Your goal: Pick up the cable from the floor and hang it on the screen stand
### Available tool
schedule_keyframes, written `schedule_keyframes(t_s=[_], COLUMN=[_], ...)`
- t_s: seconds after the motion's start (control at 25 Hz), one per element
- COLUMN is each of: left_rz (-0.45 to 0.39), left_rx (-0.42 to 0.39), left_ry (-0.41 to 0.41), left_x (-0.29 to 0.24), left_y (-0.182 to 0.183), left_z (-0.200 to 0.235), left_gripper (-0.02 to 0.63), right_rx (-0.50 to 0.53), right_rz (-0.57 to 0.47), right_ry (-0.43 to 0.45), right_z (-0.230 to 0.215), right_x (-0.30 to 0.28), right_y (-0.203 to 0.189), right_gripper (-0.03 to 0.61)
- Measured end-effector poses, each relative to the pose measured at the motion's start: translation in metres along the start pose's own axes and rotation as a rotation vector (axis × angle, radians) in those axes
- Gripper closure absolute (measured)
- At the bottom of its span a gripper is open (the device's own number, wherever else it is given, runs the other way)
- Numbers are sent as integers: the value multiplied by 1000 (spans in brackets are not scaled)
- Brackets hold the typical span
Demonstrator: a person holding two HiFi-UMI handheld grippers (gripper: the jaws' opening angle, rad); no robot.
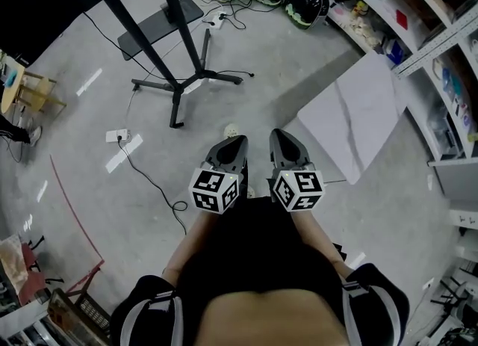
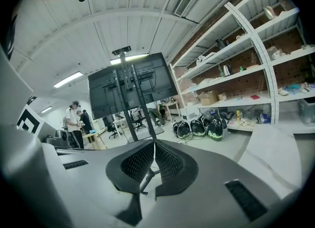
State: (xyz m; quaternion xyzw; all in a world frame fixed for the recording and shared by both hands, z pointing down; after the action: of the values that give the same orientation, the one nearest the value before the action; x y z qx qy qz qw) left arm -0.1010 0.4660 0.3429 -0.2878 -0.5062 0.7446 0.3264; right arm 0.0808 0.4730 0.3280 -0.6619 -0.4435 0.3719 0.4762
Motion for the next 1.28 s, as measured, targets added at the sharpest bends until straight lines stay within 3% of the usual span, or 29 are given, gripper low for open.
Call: schedule_keyframes(t_s=[0.6,1.04,1.28], left_rz=[54,77,77], left_rx=[-3,-24,-26], left_ry=[-7,-54,-73], left_x=[-64,-149,-195], left_y=[11,50,73], left_z=[43,91,123], left_gripper=[611,611,611], right_rx=[-29,-41,-53], right_rz=[40,21,27], right_ry=[-24,-64,-35], right_z=[-30,-60,-73], right_x=[-65,-155,-210], right_y=[-1,24,37], right_gripper=[554,554,554])
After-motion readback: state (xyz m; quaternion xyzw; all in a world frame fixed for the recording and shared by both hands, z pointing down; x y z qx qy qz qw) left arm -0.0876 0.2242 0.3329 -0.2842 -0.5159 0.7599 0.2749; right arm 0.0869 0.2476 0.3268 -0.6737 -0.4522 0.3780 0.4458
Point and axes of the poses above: the fingertips, and each gripper's own axes: x backward along the fingers, z to its left, y out of its top, the point moved 10 cm from there along x, backward along the fingers, and after that the axes turned 11 degrees about -z, right-handed, at the moved point
